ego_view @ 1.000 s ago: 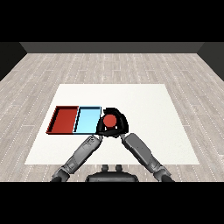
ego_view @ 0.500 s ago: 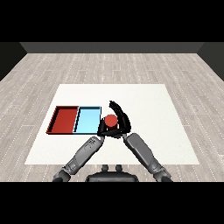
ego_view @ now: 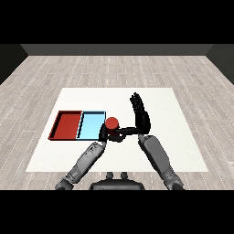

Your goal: Pick the red can and put it in the red box

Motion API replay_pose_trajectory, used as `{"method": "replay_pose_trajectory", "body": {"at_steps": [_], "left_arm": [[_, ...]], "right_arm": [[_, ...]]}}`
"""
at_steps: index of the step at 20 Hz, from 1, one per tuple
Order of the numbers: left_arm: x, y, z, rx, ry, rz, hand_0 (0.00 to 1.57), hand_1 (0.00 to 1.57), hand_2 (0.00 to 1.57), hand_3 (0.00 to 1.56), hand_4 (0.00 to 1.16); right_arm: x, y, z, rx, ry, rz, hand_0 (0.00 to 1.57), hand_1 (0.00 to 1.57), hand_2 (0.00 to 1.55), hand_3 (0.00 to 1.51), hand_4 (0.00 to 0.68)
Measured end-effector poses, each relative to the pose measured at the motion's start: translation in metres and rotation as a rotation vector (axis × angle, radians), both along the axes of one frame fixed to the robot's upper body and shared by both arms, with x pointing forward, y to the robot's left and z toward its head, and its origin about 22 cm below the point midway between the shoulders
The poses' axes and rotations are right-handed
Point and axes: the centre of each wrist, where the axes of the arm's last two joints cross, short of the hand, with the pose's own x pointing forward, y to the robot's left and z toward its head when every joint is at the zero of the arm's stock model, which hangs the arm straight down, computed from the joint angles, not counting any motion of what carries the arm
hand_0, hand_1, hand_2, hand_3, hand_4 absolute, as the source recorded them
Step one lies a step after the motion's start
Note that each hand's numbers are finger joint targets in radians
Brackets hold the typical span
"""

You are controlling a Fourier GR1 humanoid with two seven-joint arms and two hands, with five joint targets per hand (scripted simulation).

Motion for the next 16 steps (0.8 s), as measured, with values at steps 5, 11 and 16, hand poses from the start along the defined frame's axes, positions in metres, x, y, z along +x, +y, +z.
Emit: {"method": "replay_pose_trajectory", "body": {"at_steps": [5,11,16], "left_arm": [[0.003,0.023,0.007,0.013,-0.013,0.034,1.57,1.57,1.57,1.46,1.13],[0.006,0.064,0.019,0.061,-0.054,0.087,1.57,1.57,1.57,1.46,1.11],[0.01,0.093,0.038,0.141,-0.079,0.148,1.57,1.57,1.55,1.42,1.12]], "right_arm": [[-0.014,-0.038,0.021,0.025,-0.033,-0.08,0.0,0.0,0.0,0.0,0.0],[-0.018,-0.084,-0.003,0.046,0.008,-0.155,0.0,0.0,0.0,0.0,0.0],[-0.023,-0.115,-0.033,0.012,0.071,-0.216,0.0,0.0,0.0,0.0,0.0]]}}
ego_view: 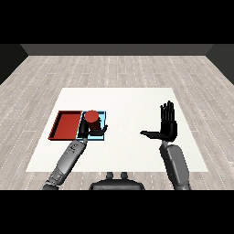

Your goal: Pick the red can and put it in the red box

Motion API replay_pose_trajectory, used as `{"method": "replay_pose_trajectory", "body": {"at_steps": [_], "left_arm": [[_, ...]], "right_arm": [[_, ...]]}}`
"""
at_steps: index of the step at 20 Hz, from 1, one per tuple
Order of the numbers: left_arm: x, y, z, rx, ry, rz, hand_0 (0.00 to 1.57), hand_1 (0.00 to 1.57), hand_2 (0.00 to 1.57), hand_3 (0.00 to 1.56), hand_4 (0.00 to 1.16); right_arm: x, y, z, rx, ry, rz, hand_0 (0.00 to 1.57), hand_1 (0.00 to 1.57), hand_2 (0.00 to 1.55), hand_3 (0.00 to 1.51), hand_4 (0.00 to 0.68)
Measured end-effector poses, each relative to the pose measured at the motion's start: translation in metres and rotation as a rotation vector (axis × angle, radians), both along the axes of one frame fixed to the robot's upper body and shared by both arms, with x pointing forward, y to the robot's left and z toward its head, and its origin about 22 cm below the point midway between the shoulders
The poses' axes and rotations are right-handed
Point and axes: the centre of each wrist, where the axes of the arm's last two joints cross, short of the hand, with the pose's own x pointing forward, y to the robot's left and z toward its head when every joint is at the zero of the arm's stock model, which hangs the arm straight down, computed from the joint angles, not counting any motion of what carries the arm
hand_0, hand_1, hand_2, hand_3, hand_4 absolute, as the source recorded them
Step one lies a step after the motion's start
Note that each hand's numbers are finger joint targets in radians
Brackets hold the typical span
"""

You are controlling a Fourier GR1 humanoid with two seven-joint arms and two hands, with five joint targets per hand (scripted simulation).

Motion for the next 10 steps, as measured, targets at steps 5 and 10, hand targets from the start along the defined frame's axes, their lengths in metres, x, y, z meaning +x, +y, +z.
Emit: {"method": "replay_pose_trajectory", "body": {"at_steps": [5,10], "left_arm": [[0.013,0.032,0.012,0.078,-0.009,0.077,1.57,1.57,1.55,1.44,1.13],[0.037,0.066,0.021,0.187,0.029,0.174,1.57,1.57,1.51,1.42,1.1]], "right_arm": [[-0.01,-0.026,-0.042,-0.036,0.093,-0.036,0.0,0.0,0.0,0.0,0.0],[-0.014,-0.031,-0.069,-0.043,0.153,-0.05,0.0,0.0,0.0,0.0,0.0]]}}
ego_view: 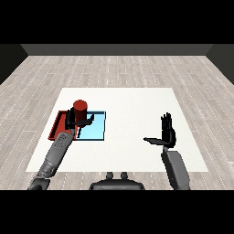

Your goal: Pick the red can and put it in the red box

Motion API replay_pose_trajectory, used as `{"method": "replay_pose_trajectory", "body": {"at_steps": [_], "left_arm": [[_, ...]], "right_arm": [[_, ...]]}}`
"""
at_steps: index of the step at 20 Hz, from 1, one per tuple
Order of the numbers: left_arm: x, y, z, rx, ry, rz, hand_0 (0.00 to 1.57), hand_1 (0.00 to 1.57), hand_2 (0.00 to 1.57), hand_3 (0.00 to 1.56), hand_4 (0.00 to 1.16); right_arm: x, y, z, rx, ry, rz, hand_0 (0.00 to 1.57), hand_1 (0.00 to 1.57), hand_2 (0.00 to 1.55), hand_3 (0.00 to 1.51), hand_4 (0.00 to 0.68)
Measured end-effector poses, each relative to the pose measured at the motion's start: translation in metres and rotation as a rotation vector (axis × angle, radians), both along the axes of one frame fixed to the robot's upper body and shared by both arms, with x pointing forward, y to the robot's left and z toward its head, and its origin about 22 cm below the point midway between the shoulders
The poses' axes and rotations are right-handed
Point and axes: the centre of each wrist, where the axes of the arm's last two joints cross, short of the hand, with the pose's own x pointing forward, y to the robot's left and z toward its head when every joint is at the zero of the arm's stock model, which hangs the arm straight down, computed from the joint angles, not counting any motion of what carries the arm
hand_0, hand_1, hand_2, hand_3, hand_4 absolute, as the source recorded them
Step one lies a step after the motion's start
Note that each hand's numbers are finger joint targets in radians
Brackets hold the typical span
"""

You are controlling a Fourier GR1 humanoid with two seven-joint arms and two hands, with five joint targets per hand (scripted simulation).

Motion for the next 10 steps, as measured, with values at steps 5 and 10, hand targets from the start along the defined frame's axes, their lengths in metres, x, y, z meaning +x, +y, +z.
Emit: {"method": "replay_pose_trajectory", "body": {"at_steps": [5,10], "left_arm": [[0.024,0.044,-0.01,0.075,0.1,0.118,1.57,1.57,1.55,1.46,1.1],[0.028,0.09,-0.043,0.1,0.222,0.252,1.57,1.57,1.57,1.49,1.09]], "right_arm": [[-0.004,-0.005,-0.017,0.004,0.031,-0.017,0.0,0.0,0.0,0.0,0.0],[-0.003,-0.011,-0.021,-0.016,0.024,-0.013,0.0,0.0,0.0,0.0,0.0]]}}
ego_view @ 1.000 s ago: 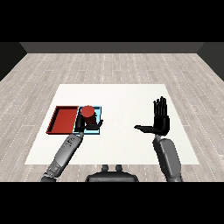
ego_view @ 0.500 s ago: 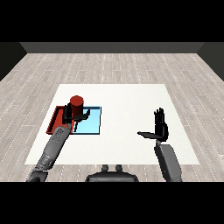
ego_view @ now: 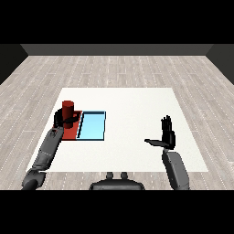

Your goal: Pick the red can and put it in the red box

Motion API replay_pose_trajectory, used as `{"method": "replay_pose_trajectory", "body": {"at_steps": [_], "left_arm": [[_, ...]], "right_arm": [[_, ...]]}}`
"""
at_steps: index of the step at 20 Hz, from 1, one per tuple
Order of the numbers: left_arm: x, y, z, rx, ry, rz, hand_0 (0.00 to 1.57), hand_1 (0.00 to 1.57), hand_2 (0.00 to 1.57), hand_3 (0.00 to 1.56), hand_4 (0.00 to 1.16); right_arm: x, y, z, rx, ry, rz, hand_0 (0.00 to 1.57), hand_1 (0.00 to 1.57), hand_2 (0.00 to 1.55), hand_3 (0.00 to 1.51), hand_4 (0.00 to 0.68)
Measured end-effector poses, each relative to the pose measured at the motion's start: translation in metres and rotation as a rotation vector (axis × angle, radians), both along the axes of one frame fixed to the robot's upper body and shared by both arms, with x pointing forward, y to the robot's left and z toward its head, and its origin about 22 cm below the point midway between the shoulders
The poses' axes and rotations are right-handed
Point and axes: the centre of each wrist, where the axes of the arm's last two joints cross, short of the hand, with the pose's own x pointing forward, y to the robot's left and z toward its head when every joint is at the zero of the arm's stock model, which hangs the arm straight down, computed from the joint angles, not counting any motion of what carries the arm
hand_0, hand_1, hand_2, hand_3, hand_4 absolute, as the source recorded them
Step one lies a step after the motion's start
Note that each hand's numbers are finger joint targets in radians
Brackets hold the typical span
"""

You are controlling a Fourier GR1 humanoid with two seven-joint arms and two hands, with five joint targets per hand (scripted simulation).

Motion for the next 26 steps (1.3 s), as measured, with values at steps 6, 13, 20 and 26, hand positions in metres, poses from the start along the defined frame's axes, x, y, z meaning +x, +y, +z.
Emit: {"method": "replay_pose_trajectory", "body": {"at_steps": [6,13,20,26], "left_arm": [[-0.006,0.038,-0.039,0.039,0.144,0.129,1.41,1.41,1.41,1.38,1.0],[-0.014,0.05,-0.064,0.095,0.338,0.243,0.8,0.8,0.75,0.0,0.71],[-0.019,0.053,-0.072,0.071,0.444,0.216,0.0,0.0,0.0,0.0,0.64],[-0.017,0.061,-0.066,0.169,0.594,0.19,0.0,0.0,0.0,0.0,0.0]], "right_arm": [[0.002,0.005,0.0,-0.01,-0.038,0.007,0.0,0.0,0.0,0.0,0.0],[0.002,0.004,0.007,-0.036,-0.092,0.006,0.0,0.0,0.0,0.0,0.0],[0.001,0.002,0.009,-0.032,-0.115,0.013,0.0,0.0,0.0,0.0,0.0],[-0.005,0.006,0.013,-0.025,-0.141,0.039,0.0,0.0,0.0,0.0,0.0]]}}
